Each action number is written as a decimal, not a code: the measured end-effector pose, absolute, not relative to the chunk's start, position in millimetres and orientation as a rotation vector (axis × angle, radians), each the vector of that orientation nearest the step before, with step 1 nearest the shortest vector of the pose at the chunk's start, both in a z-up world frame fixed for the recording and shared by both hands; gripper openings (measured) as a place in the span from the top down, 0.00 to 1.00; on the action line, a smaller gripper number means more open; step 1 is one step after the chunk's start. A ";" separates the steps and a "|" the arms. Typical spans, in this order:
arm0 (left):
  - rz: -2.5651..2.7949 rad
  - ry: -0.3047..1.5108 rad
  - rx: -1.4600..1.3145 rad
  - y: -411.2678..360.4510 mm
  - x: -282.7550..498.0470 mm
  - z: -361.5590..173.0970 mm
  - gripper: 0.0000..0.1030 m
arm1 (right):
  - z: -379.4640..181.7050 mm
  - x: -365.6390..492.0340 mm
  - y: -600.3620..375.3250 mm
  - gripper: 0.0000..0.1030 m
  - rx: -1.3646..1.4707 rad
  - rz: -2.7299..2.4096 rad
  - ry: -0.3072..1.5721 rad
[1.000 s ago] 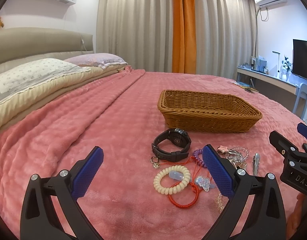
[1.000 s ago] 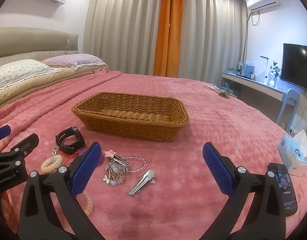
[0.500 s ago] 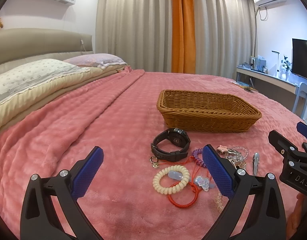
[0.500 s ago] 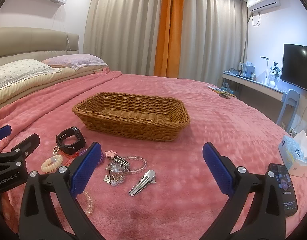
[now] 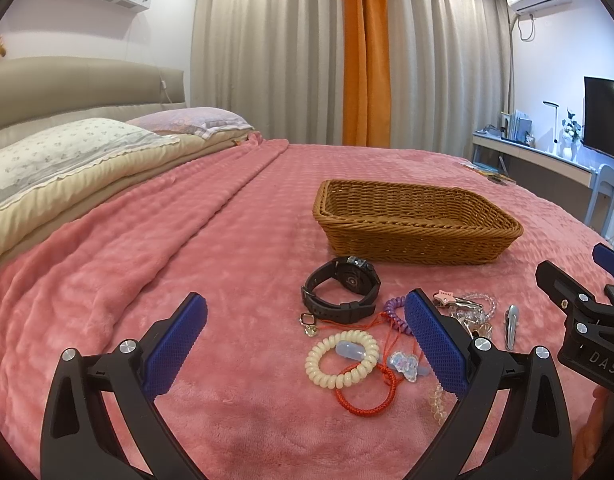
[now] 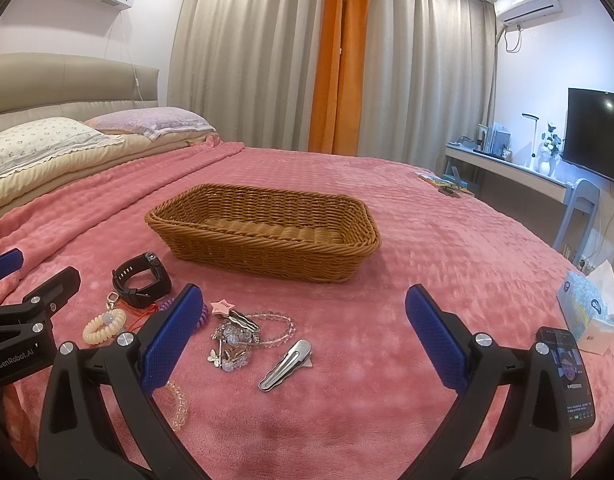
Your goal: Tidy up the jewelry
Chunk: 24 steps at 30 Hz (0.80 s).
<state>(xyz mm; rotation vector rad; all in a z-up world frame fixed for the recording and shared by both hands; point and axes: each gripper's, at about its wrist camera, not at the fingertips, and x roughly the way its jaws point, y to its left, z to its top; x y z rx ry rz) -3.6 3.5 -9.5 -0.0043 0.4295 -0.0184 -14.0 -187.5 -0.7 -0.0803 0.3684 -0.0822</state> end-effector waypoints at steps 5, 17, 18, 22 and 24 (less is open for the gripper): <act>-0.043 0.441 -0.048 9.8 -1.7 -8.9 0.07 | -0.2 -13.8 -190.1 0.06 -0.060 -0.081 0.374; -0.135 0.599 -0.208 56.7 17.2 -2.0 0.10 | 1.0 -7.1 -207.8 0.21 0.025 -0.030 0.430; -0.144 0.616 -0.214 59.9 17.9 -1.2 0.16 | 1.6 -5.2 -210.9 0.25 0.036 -0.022 0.449; -0.191 0.675 -0.225 64.0 19.3 -2.1 0.22 | 2.7 -1.1 -222.0 0.37 0.060 -0.011 0.514; -0.221 0.707 -0.226 61.5 21.6 -5.8 0.30 | 1.6 -1.3 -229.2 0.42 0.070 -0.004 0.547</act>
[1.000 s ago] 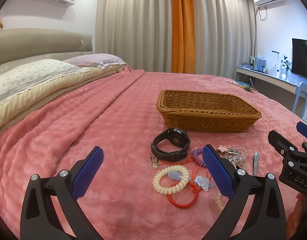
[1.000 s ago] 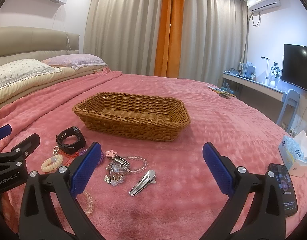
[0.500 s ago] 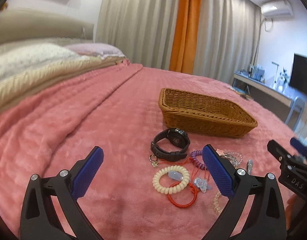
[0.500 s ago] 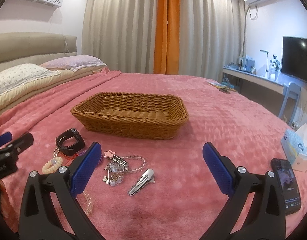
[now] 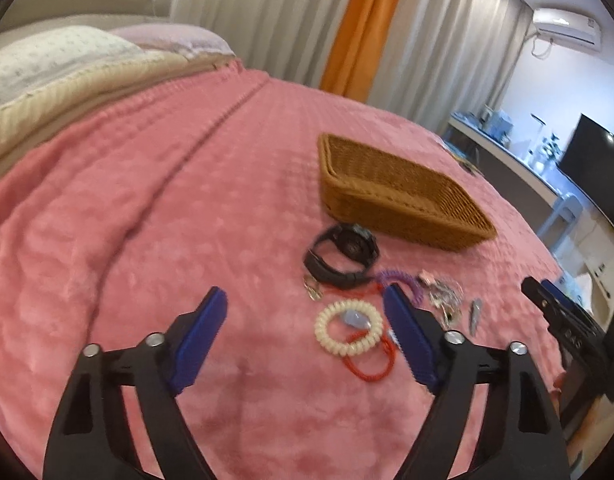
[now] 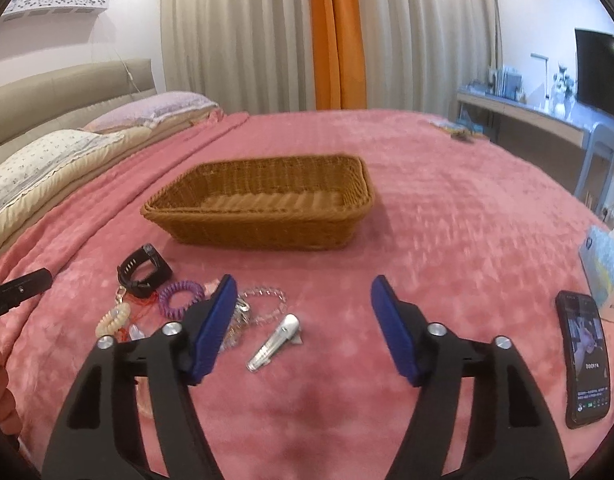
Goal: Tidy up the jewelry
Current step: 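Grasp the cream coil hair tie with left tool while right tool grasps silver hair clip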
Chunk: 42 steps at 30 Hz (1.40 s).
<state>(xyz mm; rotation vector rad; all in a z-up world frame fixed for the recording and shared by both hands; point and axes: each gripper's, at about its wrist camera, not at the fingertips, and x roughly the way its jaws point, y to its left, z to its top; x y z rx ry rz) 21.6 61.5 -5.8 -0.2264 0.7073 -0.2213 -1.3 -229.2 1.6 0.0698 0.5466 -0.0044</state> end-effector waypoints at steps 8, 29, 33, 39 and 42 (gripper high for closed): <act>-0.292 0.898 -0.186 45.8 45.0 -37.6 0.64 | -10.1 -3.5 -253.4 0.57 0.112 0.016 0.681; -0.340 1.018 -0.124 26.7 76.9 -59.9 0.84 | -51.9 60.8 -202.0 0.80 0.085 0.027 0.916; -0.300 1.005 -0.043 15.3 75.8 -60.7 0.91 | -51.2 58.7 -200.6 0.85 0.068 0.047 0.900; -0.310 0.909 -0.030 14.8 57.4 -49.9 0.92 | -41.1 42.4 -205.5 0.85 0.085 0.109 0.843; -0.338 0.834 -0.042 18.8 41.9 -32.3 0.92 | -31.9 33.6 -206.7 0.85 0.071 0.116 0.805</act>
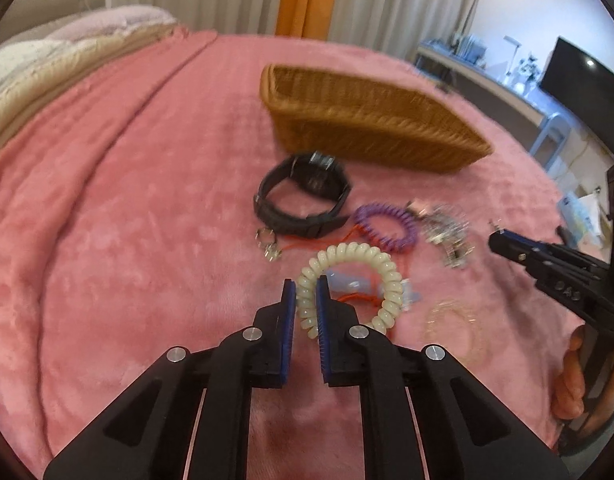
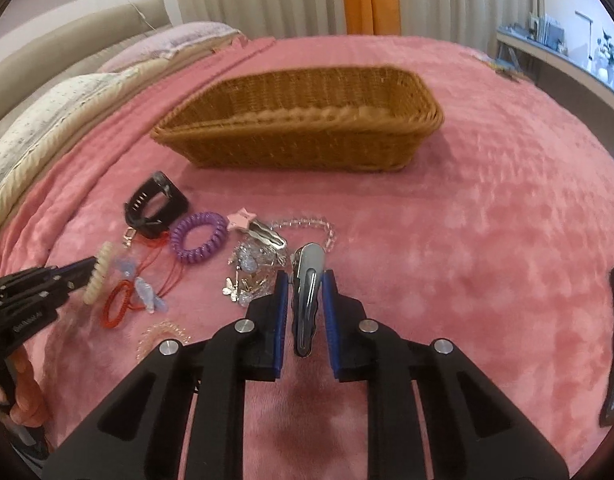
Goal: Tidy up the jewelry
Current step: 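Grasp the cream coil hair tie with left tool while right tool grasps silver hair clip, then carry both items over the wicker basket and open both tools to drop them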
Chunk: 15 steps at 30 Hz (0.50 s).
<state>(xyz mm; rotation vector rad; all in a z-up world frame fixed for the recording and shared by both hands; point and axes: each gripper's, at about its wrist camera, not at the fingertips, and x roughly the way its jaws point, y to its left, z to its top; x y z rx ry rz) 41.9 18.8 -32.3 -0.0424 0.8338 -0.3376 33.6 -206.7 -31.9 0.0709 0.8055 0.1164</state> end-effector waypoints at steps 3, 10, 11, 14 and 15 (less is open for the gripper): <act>-0.352 0.765 -0.046 18.2 33.0 -10.5 0.92 | -19.4 27.1 -209.3 0.85 0.076 0.130 0.783; -0.360 0.627 -0.059 2.7 52.6 52.8 0.92 | 47.3 34.6 -216.7 0.85 0.047 0.142 0.666; -0.356 0.613 -0.054 -2.1 57.5 57.9 0.92 | 56.2 40.8 -217.4 0.86 0.039 0.139 0.649; -0.350 0.591 -0.057 -19.0 89.4 74.3 0.92 | 77.2 73.5 -220.8 0.86 0.020 0.127 0.605; -0.352 0.594 -0.059 -25.7 102.7 76.2 0.92 | 79.3 84.0 -221.4 0.86 0.017 0.125 0.602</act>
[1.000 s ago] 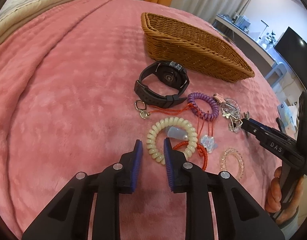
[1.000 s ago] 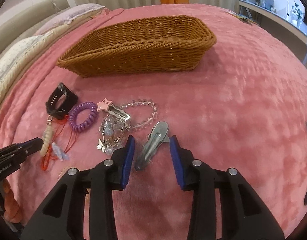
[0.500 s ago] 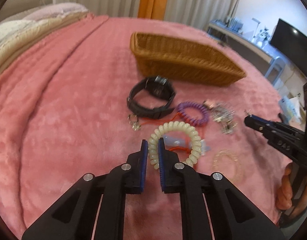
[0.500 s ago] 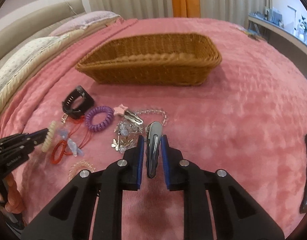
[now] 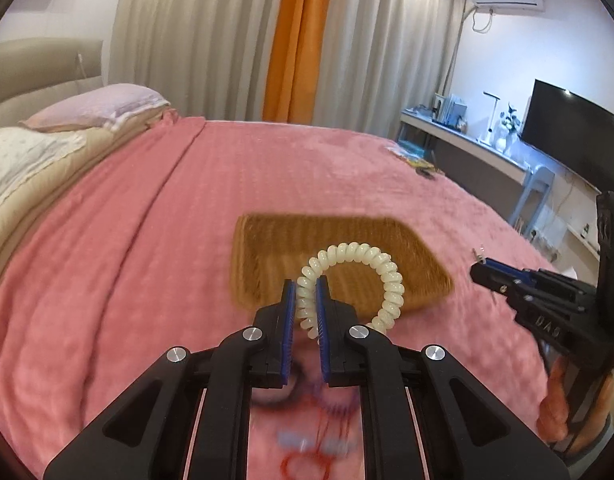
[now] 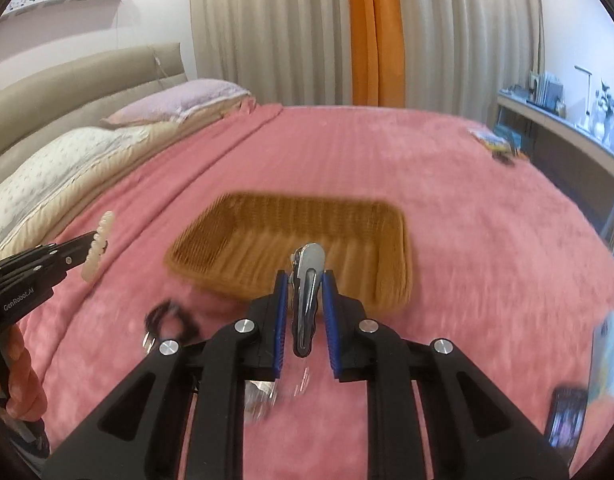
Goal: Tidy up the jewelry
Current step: 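Carry both items over the wicker basket and open both tools to drop them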
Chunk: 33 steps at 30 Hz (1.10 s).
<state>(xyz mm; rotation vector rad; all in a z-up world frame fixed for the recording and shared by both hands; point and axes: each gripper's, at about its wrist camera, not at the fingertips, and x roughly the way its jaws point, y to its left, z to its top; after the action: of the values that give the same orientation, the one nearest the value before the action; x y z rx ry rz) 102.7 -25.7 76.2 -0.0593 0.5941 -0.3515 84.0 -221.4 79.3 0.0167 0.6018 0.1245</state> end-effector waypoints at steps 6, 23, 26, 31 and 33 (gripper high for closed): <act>-0.317 0.651 -0.047 -56.0 174.1 60.4 0.91 | 62.0 166.6 -228.1 0.86 0.057 0.159 0.677; -0.292 0.877 -0.004 -75.4 239.5 -12.4 0.80 | -12.6 238.8 -232.8 0.84 0.089 0.147 0.903; -0.311 0.844 -0.022 -70.0 226.8 0.3 0.72 | -4.1 230.8 -234.8 0.77 0.094 0.152 0.884; -0.372 0.759 -0.086 -50.3 185.4 35.8 0.62 | 24.7 201.7 -236.2 0.71 0.110 0.168 0.830; -0.396 0.704 -0.111 -38.1 158.8 55.0 0.60 | 41.0 180.2 -236.4 0.71 0.117 0.181 0.797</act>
<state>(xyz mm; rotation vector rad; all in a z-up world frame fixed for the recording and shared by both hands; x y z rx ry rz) 158.8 -38.1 55.0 -0.1114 0.7041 -0.3963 180.2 -236.4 41.0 0.1166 0.7973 0.1811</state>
